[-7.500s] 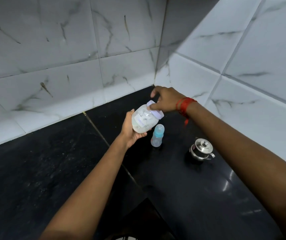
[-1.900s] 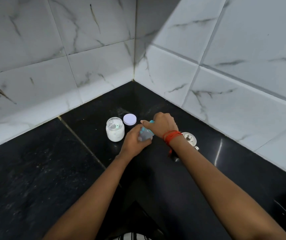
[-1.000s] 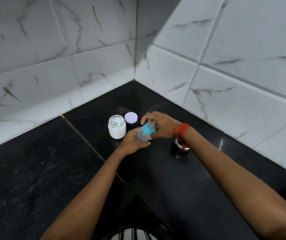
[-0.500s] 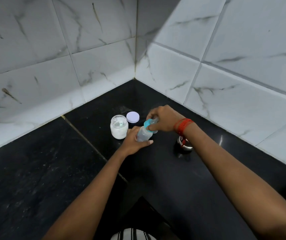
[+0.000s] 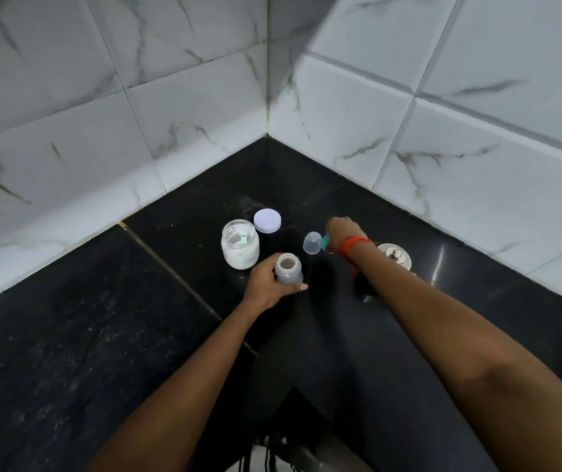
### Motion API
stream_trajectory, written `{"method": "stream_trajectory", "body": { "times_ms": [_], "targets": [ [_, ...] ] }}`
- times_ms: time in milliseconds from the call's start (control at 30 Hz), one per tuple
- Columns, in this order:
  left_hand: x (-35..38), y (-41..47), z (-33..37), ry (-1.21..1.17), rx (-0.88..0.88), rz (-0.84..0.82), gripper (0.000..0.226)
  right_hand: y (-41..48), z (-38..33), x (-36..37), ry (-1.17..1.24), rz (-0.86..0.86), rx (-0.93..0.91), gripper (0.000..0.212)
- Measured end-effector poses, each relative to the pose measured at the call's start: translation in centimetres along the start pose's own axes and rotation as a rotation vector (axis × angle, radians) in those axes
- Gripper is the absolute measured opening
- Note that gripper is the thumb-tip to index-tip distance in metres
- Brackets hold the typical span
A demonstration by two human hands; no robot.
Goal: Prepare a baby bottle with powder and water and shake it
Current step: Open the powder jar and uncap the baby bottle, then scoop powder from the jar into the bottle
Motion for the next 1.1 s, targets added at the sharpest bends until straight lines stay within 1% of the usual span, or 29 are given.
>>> {"method": "stream_trajectory", "body": {
  "times_ms": [67, 167, 267, 400, 433, 500, 533, 600, 667, 733, 833, 933, 1000, 1100],
  "targets": [
    [0.7, 0.1, -0.3, 0.014, -0.008, -0.018, 0.061, 0.2, 0.7, 2.3, -0.015, -0.026, 0.037, 0.033],
    [1.4, 0.3, -0.6, 0.017, -0.022, -0.028, 0.061, 0.7, 1.3, 4.4, -0.012, -0.010, 0.060, 0.027],
    [1.8, 0.4, -0.8, 0.025, -0.033, -0.042, 0.062, 1.4, 1.3, 4.7, -0.021, 0.012, 0.048, 0.028],
    [2.0, 0.5, -1.2, 0.030, -0.049, -0.044, 0.063, 1.8, 1.6, 4.7, 0.000, -0.029, 0.061, 0.030],
    [2.0, 0.5, -1.2, 0.031, -0.053, -0.041, 0.063, 1.7, 1.7, 4.8, 0.003, -0.039, 0.068, 0.035],
    [1.9, 0.5, -1.3, 0.033, -0.062, -0.030, 0.063, 1.4, 1.9, 4.7, 0.011, -0.051, 0.075, 0.053],
    [1.8, 0.5, -1.4, 0.033, -0.066, -0.022, 0.062, 1.3, 1.8, 4.2, 0.016, -0.029, 0.069, 0.058],
    [1.5, 0.4, -1.6, 0.029, -0.074, -0.009, 0.064, 1.4, 0.8, 2.2, 0.033, 0.085, 0.011, 0.054],
    [1.1, 0.3, -1.9, 0.027, -0.085, -0.008, 0.065, 1.5, -1.1, -0.4, 0.102, 0.187, -0.090, 0.047],
    [1.1, 0.0, -2.4, 0.020, -0.099, -0.006, 0.065, 1.3, -3.8, -2.8, 0.229, 0.190, -0.194, 0.039],
    [2.0, -0.4, -3.0, 0.026, -0.114, 0.000, 0.061, 0.8, -7.5, -5.5, 0.419, 0.172, -0.286, 0.030],
    [3.2, -0.2, -3.2, 0.024, -0.110, 0.013, 0.061, 0.1, -9.9, -6.9, 0.488, 0.189, -0.357, 0.029],
    [3.7, 0.0, -3.1, 0.018, -0.101, 0.020, 0.068, -0.3, -10.8, -7.0, 0.487, 0.197, -0.405, 0.027],
    [3.1, -0.3, -3.2, 0.035, -0.060, 0.004, 0.085, -0.6, -11.6, -6.6, 0.501, 0.201, -0.440, 0.026]
  ]
}}
Point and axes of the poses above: each hand's wrist, its own y-axis towards the middle knuckle, its own x-axis out of the palm, z = x × y, the point moved 7 cm from there along y, towards the middle knuckle, and after that the axes turned 11 degrees about z, right-handed, at the moved point
